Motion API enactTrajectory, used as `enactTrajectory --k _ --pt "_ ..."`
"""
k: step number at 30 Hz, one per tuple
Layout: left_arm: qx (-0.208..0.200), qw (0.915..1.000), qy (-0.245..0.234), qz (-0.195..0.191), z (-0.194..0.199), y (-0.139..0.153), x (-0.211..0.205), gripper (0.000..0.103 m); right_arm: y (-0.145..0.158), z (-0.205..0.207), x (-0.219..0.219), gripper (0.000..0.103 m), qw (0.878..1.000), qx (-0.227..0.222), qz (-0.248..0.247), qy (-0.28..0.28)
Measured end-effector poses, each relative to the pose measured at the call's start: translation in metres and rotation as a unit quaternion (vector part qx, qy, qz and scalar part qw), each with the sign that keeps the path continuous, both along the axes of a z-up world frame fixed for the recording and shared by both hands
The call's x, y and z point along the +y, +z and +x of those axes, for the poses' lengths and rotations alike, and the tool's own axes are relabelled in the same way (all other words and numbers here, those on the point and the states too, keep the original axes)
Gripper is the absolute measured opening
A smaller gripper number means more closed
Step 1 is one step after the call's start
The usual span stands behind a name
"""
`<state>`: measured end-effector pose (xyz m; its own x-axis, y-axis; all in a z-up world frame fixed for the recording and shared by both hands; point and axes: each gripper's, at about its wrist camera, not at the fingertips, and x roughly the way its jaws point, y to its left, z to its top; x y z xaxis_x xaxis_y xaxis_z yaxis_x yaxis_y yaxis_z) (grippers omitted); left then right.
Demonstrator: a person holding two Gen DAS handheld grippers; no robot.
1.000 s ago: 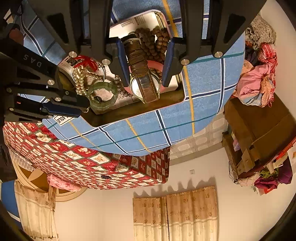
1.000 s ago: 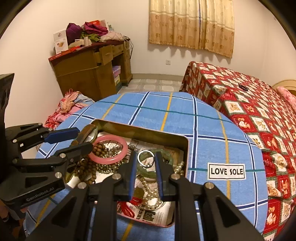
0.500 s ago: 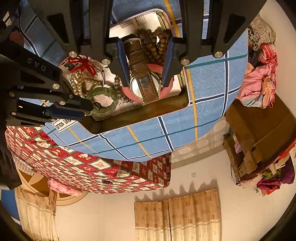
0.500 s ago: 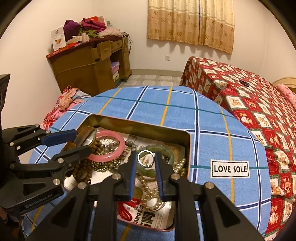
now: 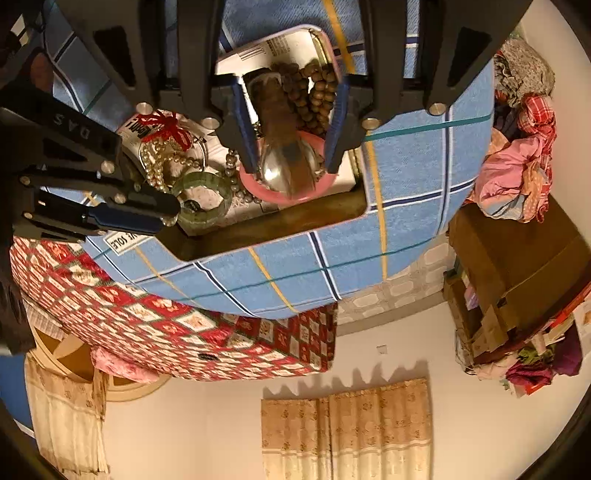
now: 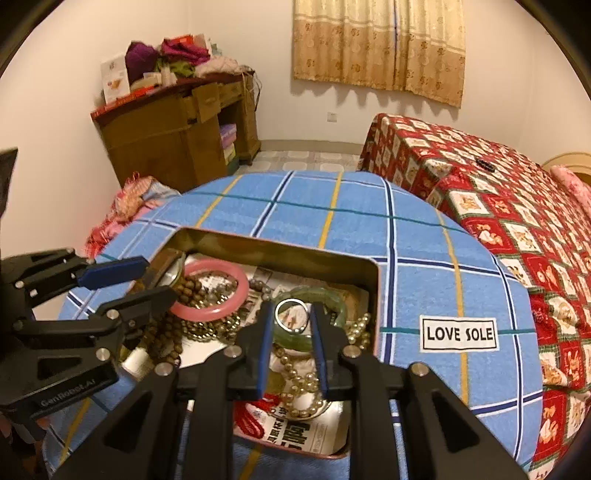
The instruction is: Organize jewelry
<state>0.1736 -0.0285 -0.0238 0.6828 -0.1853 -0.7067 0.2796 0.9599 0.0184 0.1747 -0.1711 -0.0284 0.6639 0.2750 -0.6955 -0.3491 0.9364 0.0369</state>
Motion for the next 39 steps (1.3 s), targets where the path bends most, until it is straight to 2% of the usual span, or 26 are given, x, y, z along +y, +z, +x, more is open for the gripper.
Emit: enactTrajectory --k 1,2,3,8,12,39 --pt "-0.009 0.9999 0.002 -0.004 -0.004 0.004 0.002 0.076 0.001 -0.001 -0.001 0.043 1.000 0.000 0.003 0.000" --pt "-0.024 0.9997 0.007 -0.008 -0.009 0.010 0.004 0.089 0.003 -0.004 -0.003 0.056 1.000 -0.005 0.004 -0.003" --pt "-0.031 0.9994 0.010 -0.009 -0.011 0.014 0.005 0.090 0.005 -0.008 -0.004 0.063 1.000 -0.014 0.003 -0.007" --pt "-0.043 0.9985 0.031 -0.010 -0.022 0.026 0.011 0.091 0.011 -0.019 -0.009 0.064 0.999 -0.025 0.003 -0.020" --pt "-0.048 0.9973 0.050 -0.023 -0.033 0.029 0.020 0.091 0.011 -0.027 -0.012 0.074 0.999 -0.025 0.007 -0.028" --pt "-0.048 0.9974 0.050 -0.017 -0.052 0.028 0.018 0.092 0.019 -0.040 -0.014 0.075 0.999 -0.031 0.012 -0.027"
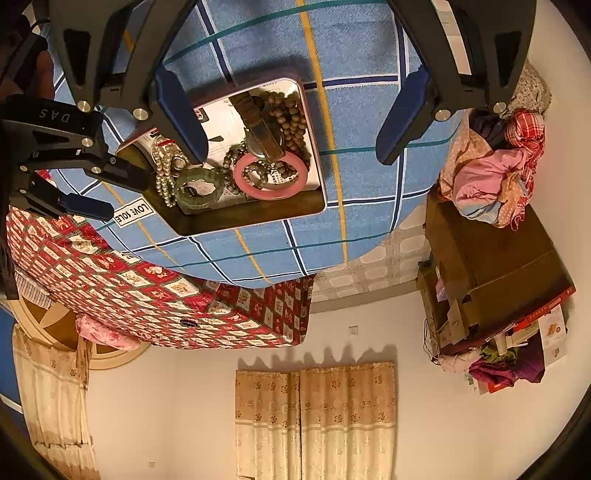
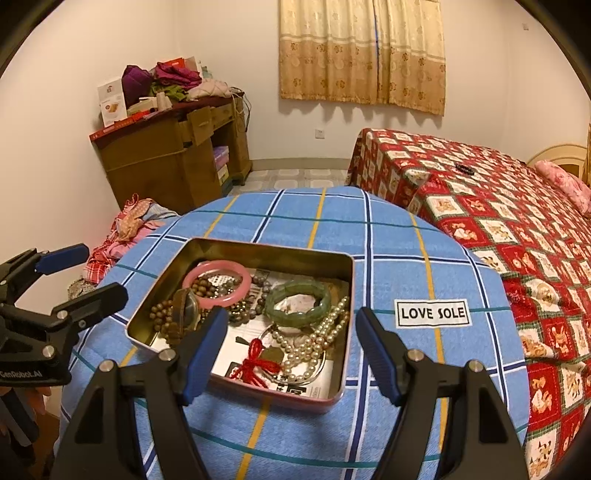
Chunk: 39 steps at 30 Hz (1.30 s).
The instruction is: Organize jewelry
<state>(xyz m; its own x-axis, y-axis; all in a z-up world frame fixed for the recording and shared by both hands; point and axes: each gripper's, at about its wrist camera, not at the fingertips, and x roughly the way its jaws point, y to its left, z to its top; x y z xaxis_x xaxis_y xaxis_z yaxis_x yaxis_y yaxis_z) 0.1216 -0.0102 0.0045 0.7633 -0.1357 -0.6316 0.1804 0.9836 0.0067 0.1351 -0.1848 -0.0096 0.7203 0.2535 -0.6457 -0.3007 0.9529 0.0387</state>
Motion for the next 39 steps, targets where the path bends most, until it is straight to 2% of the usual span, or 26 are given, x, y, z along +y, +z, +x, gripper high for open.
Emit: enactTrajectory --k 33,39 --pt "0.005 1.0000 0.000 0.003 0.0031 0.0018 0.0014 0.092 0.0035 0.0006 0.0029 0.075 1.000 0.000 -0.003 0.001" --pt "0.005 0.9999 0.008 0.014 0.0020 0.0013 -0.0001 0.092 0.0039 0.0008 0.0035 0.075 1.000 0.001 -0.003 0.001"
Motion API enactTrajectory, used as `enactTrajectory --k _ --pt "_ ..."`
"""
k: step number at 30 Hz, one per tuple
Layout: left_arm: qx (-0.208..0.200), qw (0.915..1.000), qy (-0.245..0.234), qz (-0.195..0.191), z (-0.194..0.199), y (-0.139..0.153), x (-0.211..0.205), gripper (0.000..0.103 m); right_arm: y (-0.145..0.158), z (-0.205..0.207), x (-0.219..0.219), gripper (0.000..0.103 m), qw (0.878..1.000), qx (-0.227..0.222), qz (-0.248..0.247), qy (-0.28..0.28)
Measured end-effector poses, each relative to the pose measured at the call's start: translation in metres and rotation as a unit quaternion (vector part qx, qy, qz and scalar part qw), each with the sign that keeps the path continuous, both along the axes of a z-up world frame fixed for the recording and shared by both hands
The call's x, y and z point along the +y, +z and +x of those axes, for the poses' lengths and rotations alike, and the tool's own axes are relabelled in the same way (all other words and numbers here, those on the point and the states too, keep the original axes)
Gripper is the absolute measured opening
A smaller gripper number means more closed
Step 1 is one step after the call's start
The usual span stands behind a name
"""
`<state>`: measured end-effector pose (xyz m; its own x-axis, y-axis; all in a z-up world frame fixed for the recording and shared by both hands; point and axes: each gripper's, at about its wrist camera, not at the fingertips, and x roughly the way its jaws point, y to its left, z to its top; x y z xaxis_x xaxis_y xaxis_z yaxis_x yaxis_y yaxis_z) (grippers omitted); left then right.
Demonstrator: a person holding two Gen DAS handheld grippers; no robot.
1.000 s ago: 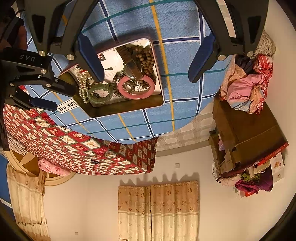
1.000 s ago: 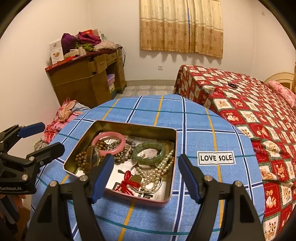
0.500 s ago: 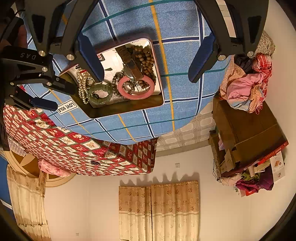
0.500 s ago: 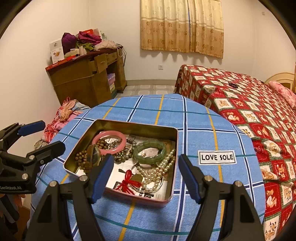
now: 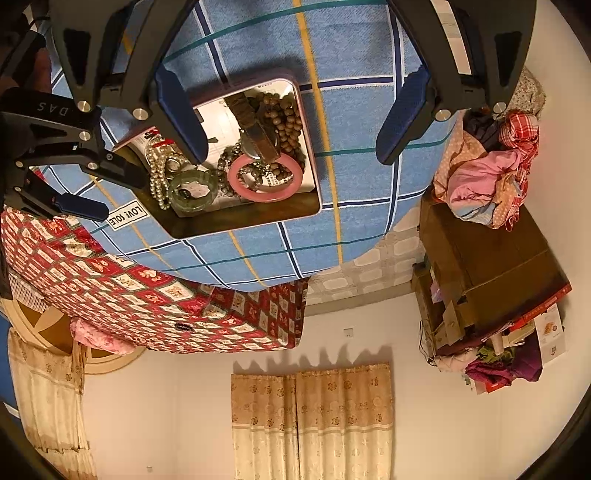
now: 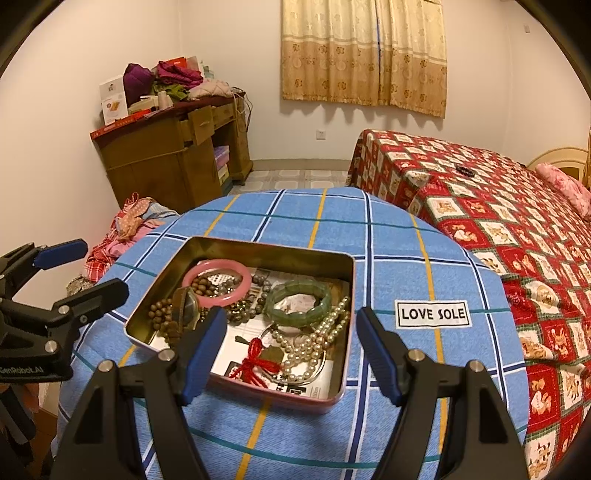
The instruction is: Organize jewelry
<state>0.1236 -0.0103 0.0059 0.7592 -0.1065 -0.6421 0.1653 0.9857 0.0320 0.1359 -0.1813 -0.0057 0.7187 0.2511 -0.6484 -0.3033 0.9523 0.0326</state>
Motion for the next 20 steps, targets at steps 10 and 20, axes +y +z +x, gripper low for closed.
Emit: enactTrajectory --k 10,20 --pt "-0.003 0.9995 0.028 0.011 0.0015 0.0024 0.0010 0.092 -0.0034 -0.0011 0.0025 0.075 1.000 0.001 -0.007 0.004" --pt "-0.022 0.9993 0.021 0.020 -0.0047 0.0027 -0.0023 0.092 -0.0087 -0.0033 0.0027 0.075 1.000 0.001 -0.007 0.005"
